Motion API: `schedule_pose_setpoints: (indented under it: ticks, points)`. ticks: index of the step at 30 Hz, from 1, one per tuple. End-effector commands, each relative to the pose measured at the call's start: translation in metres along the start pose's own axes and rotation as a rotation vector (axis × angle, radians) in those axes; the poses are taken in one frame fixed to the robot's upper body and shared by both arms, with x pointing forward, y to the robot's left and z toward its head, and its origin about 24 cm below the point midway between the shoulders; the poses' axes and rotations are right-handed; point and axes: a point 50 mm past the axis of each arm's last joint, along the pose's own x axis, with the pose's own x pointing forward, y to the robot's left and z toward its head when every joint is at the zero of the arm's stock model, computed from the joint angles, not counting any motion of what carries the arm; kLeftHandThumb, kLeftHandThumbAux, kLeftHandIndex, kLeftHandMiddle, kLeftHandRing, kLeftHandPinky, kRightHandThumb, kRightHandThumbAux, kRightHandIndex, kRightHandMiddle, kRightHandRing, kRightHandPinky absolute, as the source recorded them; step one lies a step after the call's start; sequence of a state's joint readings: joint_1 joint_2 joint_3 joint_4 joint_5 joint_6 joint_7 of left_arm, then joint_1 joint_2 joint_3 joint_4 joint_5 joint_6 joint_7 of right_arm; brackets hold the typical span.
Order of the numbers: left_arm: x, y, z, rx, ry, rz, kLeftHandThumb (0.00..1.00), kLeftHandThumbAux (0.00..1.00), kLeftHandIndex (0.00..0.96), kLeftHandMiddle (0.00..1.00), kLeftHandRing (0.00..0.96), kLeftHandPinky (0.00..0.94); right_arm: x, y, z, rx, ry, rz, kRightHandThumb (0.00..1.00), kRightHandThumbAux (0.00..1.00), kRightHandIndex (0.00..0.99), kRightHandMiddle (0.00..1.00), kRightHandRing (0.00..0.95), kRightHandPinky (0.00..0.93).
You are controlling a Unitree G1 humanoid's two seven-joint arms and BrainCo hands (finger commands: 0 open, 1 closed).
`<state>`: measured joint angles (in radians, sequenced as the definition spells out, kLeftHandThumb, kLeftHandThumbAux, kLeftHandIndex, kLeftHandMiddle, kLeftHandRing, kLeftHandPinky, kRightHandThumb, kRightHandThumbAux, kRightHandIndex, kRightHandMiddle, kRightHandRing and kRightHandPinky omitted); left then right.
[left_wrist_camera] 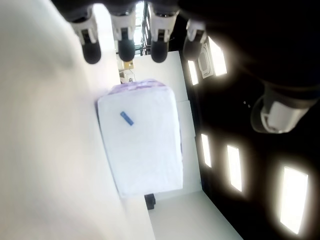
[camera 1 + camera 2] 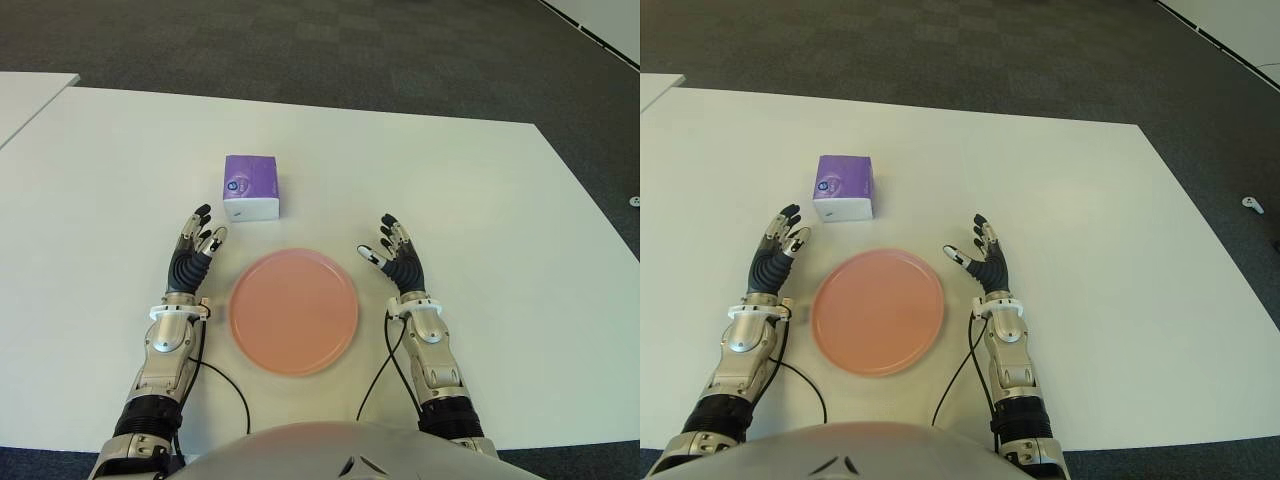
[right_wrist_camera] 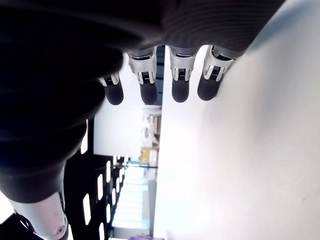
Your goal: Put the tissue paper into the plate.
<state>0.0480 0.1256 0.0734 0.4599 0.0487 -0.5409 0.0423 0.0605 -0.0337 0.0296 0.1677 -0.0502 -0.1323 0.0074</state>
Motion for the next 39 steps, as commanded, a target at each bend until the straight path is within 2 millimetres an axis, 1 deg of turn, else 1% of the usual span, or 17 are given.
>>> schedule_pose_setpoints:
  ticks: [1, 39]
  points:
    - [-0.0182, -0.0017, -0.0212, 0.001, 0.115, -0.011, 0.0, 0.41, 0.0, 0.0, 0.0, 0.0, -0.0123, 0.0054, -0.0267, 0.004, 0.156, 0.02, 0.0, 0.724, 0.0, 0.0, 0.0, 0.0]
    - [-0.0195, 0.0008, -0.0226, 0.003, 0.119, -0.01, 0.0, 0.434, 0.0, 0.0, 0.0, 0.0, -0.0137, 0.006, -0.028, 0.002, 0.159, 0.021, 0.0, 0.722, 0.0, 0.0, 0.0, 0.0]
